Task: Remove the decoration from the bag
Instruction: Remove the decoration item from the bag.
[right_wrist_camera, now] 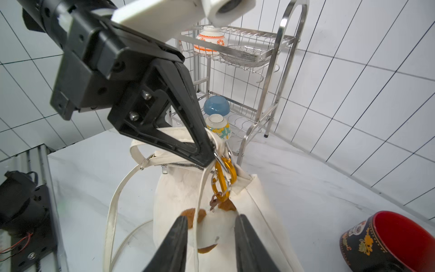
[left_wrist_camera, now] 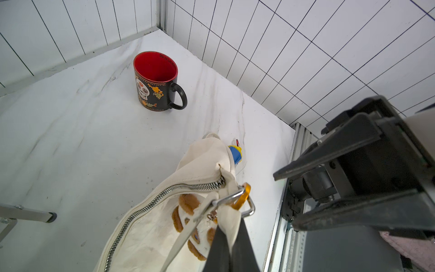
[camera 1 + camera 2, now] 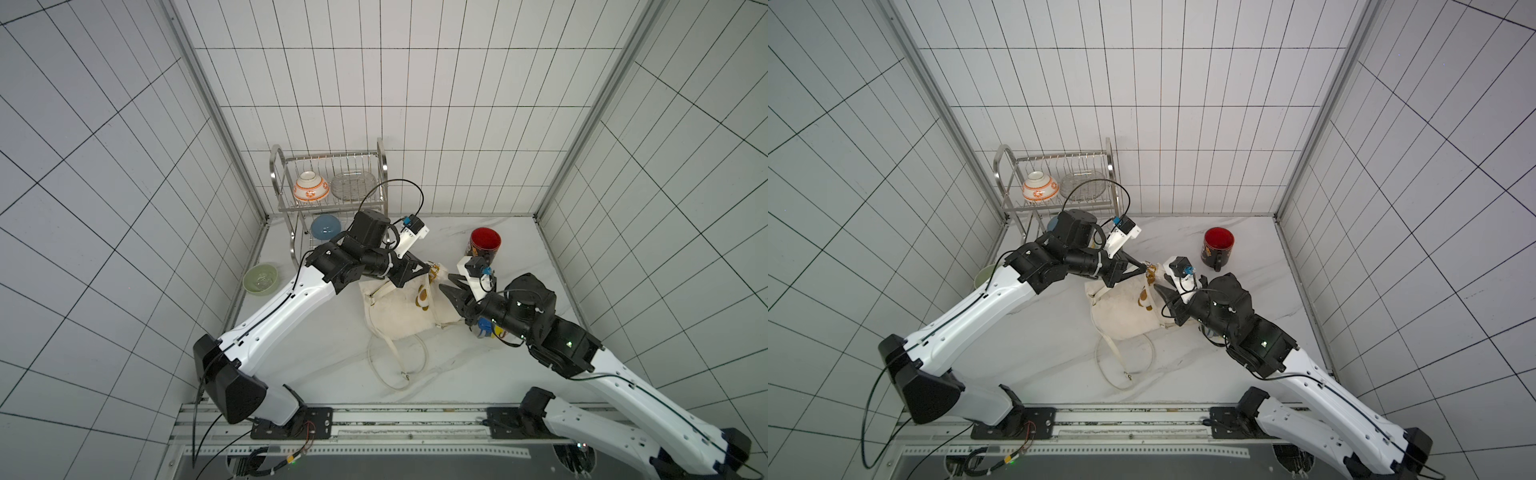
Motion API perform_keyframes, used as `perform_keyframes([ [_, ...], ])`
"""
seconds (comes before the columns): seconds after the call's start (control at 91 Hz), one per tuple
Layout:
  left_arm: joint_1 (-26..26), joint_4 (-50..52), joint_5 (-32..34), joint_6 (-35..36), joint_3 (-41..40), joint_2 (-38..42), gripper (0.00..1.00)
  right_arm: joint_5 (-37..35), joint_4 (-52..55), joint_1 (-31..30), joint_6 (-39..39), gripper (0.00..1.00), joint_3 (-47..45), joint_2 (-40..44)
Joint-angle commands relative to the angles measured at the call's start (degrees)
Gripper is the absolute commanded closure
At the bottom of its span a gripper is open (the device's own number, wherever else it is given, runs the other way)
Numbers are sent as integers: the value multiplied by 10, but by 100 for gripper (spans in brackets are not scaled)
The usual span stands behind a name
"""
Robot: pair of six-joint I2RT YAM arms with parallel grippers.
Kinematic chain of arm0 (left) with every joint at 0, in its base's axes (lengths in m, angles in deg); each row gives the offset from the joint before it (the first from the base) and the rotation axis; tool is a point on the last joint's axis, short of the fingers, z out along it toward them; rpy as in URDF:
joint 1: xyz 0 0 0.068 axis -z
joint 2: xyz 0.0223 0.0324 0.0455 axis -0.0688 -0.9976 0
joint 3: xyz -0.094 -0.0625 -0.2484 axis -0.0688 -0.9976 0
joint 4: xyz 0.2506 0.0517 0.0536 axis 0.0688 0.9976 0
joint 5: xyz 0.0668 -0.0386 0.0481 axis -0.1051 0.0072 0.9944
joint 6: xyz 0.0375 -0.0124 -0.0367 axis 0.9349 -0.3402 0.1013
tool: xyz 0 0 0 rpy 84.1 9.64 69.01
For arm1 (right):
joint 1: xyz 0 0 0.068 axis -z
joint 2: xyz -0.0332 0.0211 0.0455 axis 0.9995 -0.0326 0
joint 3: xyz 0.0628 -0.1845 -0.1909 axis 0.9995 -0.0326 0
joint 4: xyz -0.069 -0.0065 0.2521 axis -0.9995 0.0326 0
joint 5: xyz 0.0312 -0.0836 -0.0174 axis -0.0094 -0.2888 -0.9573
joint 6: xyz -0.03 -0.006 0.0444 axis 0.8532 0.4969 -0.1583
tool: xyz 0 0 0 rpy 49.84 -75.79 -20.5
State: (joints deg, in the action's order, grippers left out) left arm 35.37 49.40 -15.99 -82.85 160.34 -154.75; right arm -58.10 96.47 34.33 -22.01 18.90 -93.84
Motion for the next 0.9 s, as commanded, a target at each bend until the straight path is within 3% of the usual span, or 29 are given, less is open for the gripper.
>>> perform_keyframes([
  [0.0, 0, -26, -21, -38, 20, -2, 100, -121, -45, -39, 6, 65, -8, -17],
  [0.341, 0, -47, -91, -82, 11, -8, 100, -211, -89, -61, 0, 71, 5, -86],
  [0.682, 0, -86, -106, -128, -4, -9, 100, -212, -117, -63, -43, 67, 5, -102],
  [0.89, -6, -74, -81, -92, -12, 4, 100, -196, -122, -51, -56, 69, -38, -45],
])
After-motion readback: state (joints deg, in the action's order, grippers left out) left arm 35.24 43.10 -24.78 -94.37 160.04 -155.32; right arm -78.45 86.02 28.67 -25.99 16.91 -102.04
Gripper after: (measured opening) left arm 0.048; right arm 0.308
